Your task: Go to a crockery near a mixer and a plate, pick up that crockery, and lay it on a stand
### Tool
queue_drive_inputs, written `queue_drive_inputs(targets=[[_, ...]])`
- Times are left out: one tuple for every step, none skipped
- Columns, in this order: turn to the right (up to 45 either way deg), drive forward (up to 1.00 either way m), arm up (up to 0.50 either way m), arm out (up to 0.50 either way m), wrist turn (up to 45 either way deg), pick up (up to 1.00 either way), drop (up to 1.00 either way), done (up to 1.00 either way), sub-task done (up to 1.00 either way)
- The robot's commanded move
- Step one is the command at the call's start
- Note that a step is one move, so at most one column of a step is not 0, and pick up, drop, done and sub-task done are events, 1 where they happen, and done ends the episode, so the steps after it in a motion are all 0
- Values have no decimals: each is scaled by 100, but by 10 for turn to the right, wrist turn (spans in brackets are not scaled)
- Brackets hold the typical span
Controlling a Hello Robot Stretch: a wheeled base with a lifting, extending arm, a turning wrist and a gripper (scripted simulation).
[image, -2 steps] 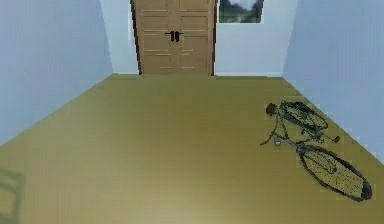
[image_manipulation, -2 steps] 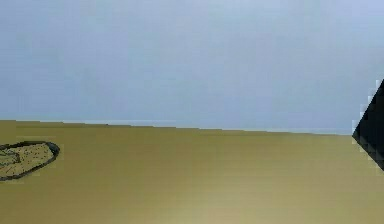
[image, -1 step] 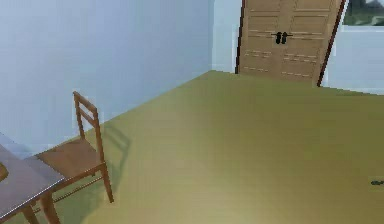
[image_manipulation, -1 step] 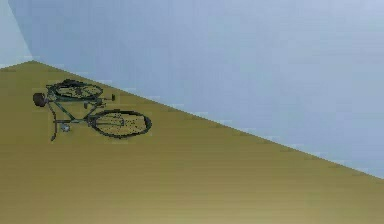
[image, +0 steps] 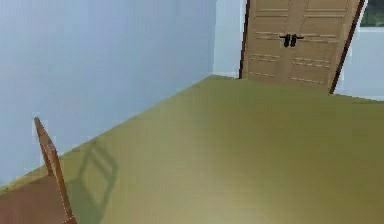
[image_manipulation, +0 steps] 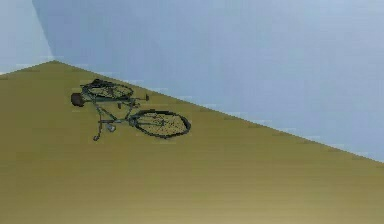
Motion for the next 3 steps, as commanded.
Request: queue_drive_inputs(targets=[[-450,0,0,0,0,0,0,0,0],[-450,0,0,0,0,0,0,0,0],[-450,0,0,0,0,0,0,0,0]])
